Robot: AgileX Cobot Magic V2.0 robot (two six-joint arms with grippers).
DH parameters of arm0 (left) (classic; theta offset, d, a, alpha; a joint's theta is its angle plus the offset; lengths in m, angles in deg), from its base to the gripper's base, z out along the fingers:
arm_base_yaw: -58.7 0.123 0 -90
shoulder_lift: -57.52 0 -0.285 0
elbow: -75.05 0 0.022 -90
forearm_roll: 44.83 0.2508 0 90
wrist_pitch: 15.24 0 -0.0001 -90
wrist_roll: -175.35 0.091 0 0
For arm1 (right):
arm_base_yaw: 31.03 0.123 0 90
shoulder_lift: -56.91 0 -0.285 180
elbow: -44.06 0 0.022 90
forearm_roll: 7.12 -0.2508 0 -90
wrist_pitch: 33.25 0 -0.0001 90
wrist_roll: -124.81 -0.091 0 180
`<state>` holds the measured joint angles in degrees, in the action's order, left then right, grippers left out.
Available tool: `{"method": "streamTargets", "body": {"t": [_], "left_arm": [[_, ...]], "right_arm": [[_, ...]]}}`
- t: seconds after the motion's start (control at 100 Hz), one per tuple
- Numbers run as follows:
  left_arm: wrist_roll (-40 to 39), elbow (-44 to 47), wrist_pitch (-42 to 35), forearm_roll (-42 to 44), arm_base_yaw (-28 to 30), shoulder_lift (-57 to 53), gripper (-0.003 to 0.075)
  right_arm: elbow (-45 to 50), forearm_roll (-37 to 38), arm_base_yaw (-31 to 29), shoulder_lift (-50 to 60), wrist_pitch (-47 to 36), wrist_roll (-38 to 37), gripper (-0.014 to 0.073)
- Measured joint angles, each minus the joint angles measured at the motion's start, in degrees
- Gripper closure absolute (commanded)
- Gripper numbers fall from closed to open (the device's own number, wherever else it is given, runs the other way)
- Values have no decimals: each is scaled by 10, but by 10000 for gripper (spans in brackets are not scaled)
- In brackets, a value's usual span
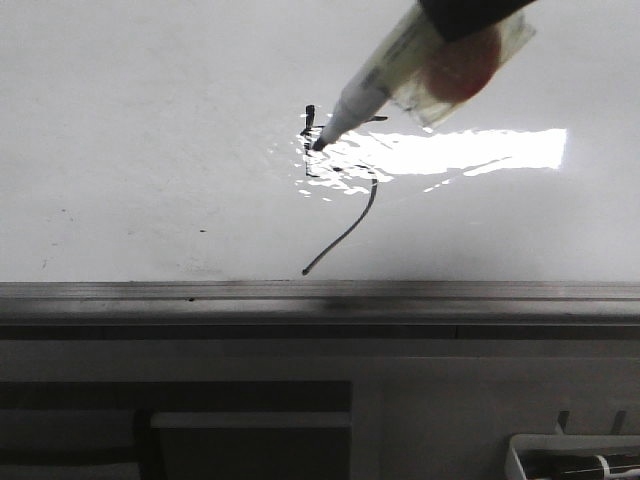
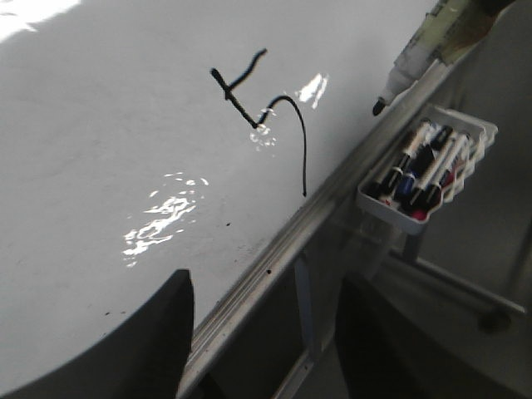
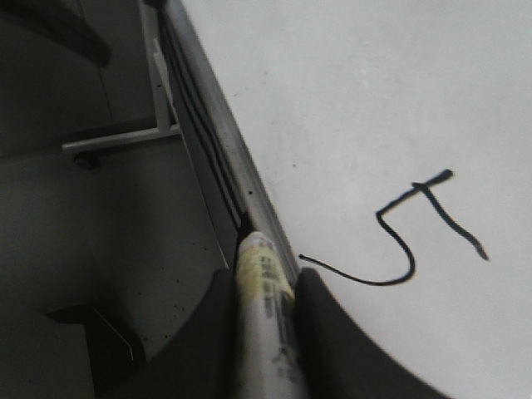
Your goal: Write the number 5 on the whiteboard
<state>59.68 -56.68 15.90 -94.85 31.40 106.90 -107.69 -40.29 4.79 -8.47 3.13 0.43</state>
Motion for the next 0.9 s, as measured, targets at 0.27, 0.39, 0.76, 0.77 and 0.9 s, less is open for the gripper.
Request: {"method": "streamTargets", "body": {"t": [0.27,0.39,0.76,0.77,0.9], "left_arm": [[98,-123,133,-24,-4,165,356],[110,-160,144,-26,-36,213,356],[113,-186,114,-15,-103,283,416],[113,-186,113,-15,-103,283,416],[114,-186,115,-15,-105,283,566]], "right_arm": [[0,2,80,-32,-56,45,636],[0,2,95,-38,-66,48,635],[0,2,106,-44,-60,48,635],[0,2,106,-44,-59,48,635],[0,4,106,-44,-57,48,635]]}}
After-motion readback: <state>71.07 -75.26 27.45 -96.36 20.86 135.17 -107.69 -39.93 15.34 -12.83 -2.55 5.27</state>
